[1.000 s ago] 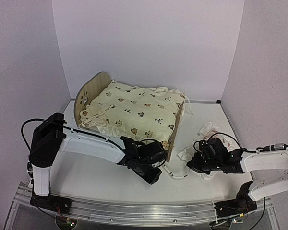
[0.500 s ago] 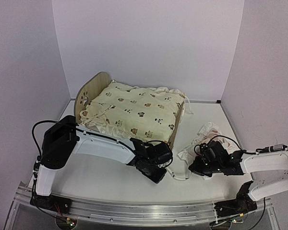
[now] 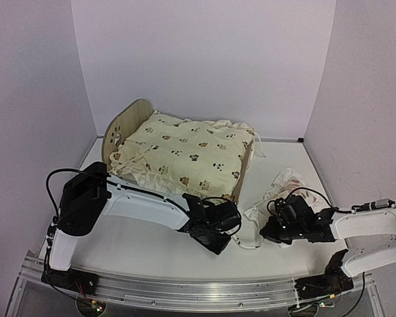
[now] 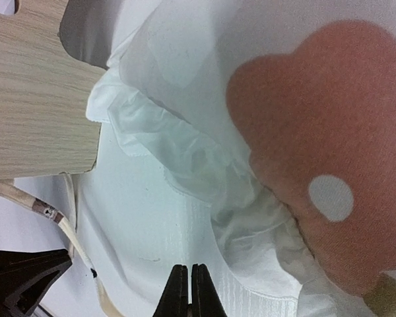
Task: Set up the pet bed
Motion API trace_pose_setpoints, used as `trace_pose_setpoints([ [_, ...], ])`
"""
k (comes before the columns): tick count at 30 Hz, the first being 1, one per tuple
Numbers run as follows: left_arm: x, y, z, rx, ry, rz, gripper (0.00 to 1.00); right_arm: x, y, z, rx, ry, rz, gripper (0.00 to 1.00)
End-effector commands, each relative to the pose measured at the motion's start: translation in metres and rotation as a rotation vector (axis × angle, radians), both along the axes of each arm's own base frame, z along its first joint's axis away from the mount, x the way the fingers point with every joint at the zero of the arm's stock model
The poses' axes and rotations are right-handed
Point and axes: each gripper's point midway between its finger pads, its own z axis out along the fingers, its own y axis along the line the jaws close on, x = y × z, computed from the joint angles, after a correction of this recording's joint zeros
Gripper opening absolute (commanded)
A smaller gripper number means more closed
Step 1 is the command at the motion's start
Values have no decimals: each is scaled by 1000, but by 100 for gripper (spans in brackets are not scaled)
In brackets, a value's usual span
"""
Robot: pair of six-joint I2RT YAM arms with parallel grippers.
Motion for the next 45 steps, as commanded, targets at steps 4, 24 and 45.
trace_pose_setpoints([
  [4,-9,-4,52,-127,-6,-35,0,2,49,18,82,-47,157,0],
  [24,-15,12,97,-175,-21,-47,0,-21,50,28,-110,-22,359,43],
  [45,-15,11,116,-232,-34,-54,0,-28,107,70,-183,-532,934,53],
])
